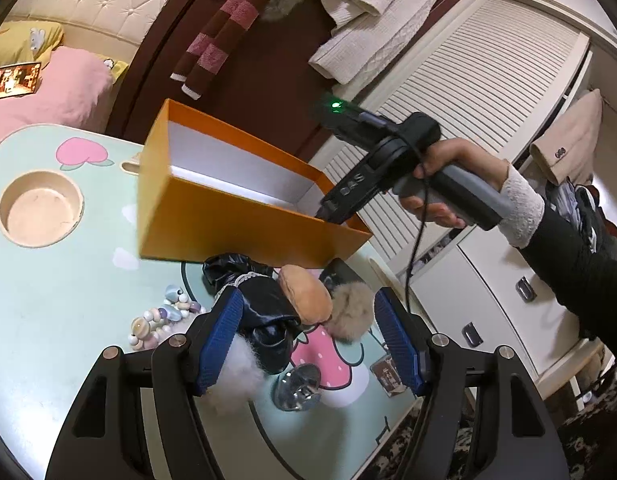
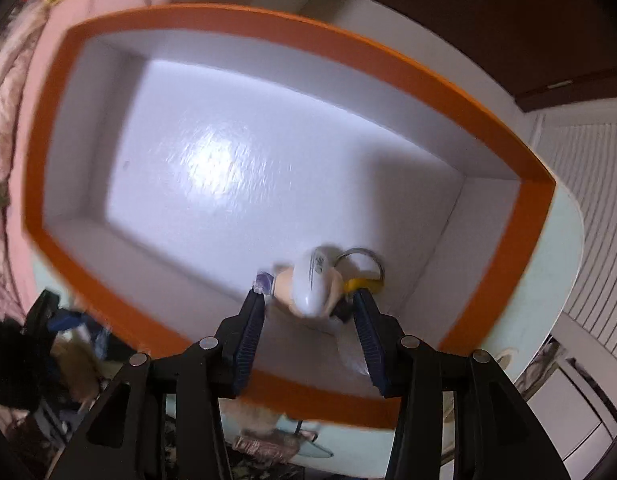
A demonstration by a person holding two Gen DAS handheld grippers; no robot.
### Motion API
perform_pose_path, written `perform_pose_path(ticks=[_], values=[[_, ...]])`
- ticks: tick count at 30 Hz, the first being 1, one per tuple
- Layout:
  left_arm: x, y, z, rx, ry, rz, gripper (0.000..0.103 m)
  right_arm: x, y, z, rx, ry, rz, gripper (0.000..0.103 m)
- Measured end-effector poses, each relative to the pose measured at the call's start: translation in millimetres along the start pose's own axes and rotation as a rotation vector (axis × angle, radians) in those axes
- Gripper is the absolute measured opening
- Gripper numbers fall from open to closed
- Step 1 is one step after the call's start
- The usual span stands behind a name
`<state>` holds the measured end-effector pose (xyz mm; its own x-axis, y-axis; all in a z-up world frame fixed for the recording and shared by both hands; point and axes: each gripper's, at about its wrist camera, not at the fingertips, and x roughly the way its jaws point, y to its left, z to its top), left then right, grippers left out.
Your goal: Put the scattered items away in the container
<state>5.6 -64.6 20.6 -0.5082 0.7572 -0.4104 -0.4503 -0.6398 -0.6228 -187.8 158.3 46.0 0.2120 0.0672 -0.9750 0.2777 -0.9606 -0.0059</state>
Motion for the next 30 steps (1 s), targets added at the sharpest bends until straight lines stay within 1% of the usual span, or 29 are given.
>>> perform_pose_path(ticks=[1,2,5,8,10,13,17,19,21,24,27,30], values=[[0,0,0,-0.001,0.001,-0.002,0.069,0,1,1,-0.005,-0.008,-0.020,0.047],[0,1,0,-0.003,0.003,-0.002,0.069,-1,3,2,-0.014,-0.021,-0.024,0.044],[0,2,1,-0.011,0.002,-0.003,0.069,-2,7,4,-0.034,-0.053,-0.023,0.044],[-1,4,0,-0.021,-0.001,-0.008,0.069,-6,8,3,-0.043,-0.109,-0.026,0.043],[-2,5,0,-0.025,-0.004,-0.008,0.069,-13,6,1,-0.039,-0.149,-0.005,0.043],[-3,4,-1,-0.023,-0.013,-0.007,0.069,-31,2,-6,-0.036,-0.230,0.040,0.043],[-3,4,-1,-0.023,-0.019,-0.005,0.069,-68,0,-34,-0.035,-0.383,0.121,0.043],[-4,5,0,-0.027,-0.027,-0.009,0.069,-88,2,-55,-0.056,-0.461,0.159,0.043],[-8,7,1,-0.040,-0.048,-0.011,0.069,-100,8,-81,-0.088,-0.513,0.204,0.043],[-17,15,4,-0.090,-0.093,-0.046,0.069,-86,38,-108,-0.122,-0.523,0.260,0.044],[-23,23,6,-0.139,-0.114,-0.063,0.069,-55,55,-132,-0.130,-0.471,0.338,0.044],[-26,25,8,-0.156,-0.131,-0.057,0.069,-20,75,-142,-0.139,-0.434,0.365,0.044]])
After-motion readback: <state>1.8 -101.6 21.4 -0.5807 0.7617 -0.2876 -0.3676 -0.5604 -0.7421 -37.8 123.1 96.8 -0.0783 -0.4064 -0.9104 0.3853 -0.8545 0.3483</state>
